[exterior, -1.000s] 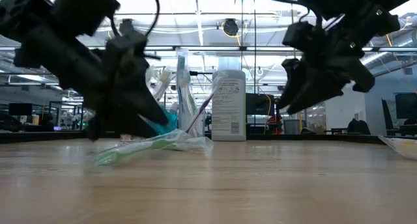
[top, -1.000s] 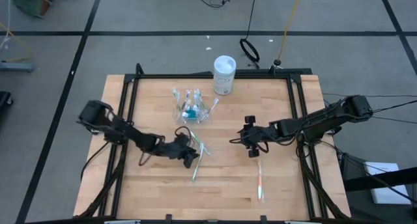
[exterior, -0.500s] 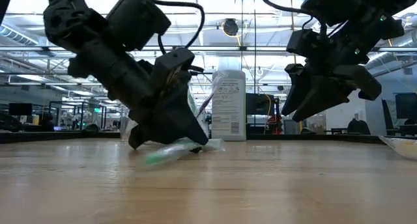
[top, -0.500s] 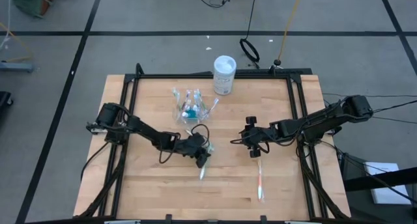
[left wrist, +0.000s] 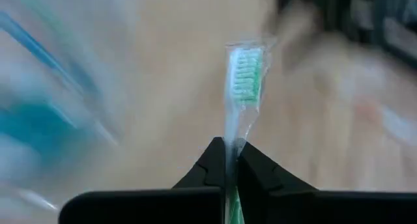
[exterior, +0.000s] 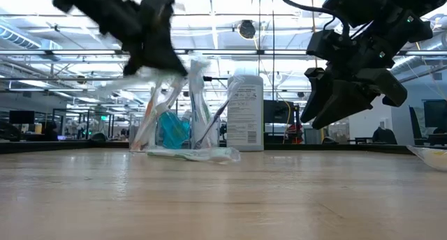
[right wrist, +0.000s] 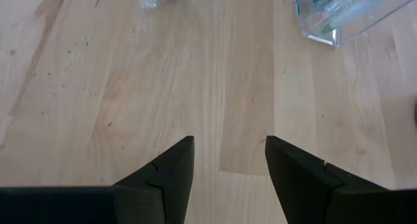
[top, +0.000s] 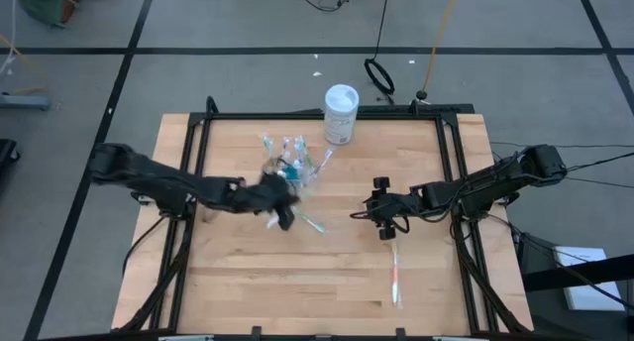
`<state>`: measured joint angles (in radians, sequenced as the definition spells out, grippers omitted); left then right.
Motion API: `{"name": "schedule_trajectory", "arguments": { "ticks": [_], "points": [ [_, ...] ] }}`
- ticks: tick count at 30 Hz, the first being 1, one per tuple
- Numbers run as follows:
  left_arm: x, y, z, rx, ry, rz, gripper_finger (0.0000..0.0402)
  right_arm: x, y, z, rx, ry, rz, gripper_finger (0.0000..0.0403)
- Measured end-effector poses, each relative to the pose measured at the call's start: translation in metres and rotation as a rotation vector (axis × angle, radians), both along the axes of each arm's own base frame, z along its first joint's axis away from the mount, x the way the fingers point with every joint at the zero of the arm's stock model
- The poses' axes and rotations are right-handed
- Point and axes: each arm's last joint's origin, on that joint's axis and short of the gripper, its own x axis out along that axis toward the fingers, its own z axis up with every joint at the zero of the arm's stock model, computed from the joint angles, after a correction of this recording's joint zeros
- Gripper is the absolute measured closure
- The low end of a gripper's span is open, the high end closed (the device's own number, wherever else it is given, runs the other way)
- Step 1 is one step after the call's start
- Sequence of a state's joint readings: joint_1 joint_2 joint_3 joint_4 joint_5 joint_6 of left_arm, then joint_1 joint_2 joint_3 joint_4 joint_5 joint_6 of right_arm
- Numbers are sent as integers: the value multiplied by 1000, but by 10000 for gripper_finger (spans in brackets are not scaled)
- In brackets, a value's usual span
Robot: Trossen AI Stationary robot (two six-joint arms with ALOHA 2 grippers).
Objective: Pick & Place toothbrushing station
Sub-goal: Put the green toothbrush into the transparent organizer
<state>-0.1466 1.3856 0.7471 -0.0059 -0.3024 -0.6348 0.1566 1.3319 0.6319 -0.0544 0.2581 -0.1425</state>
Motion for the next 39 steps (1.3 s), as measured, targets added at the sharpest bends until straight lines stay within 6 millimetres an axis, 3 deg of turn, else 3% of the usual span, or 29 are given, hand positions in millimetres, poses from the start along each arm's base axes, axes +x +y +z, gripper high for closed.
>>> {"name": "schedule_trajectory", "arguments": {
  "ticks": [6, 9, 13, 20, 27, 33, 39],
  "points": [
    [-37, 18, 59, 371, -184, 427, 370, 0, 0, 0, 1, -7, 0, 220],
    [-48, 26, 71, 487, -187, 582, 368, 2, 0, 1, 4, -22, 0, 220],
    [-49, 38, 71, 527, -206, 728, 382, 2, 0, 2, 6, -35, 1, 220],
    [-29, 59, 31, 563, -280, 610, 385, 2, 0, 2, 6, -36, 1, 220],
    [-40, 68, -12, 619, -372, 601, 395, 3, 0, 2, 6, -37, 1, 220],
    [-45, 68, -65, 612, -179, 560, 378, 3, 0, 2, 6, -36, 1, 220],
    [-42, 57, -78, 612, -143, 512, 372, 2, 0, 2, 6, -36, 1, 220]
  ]
}}
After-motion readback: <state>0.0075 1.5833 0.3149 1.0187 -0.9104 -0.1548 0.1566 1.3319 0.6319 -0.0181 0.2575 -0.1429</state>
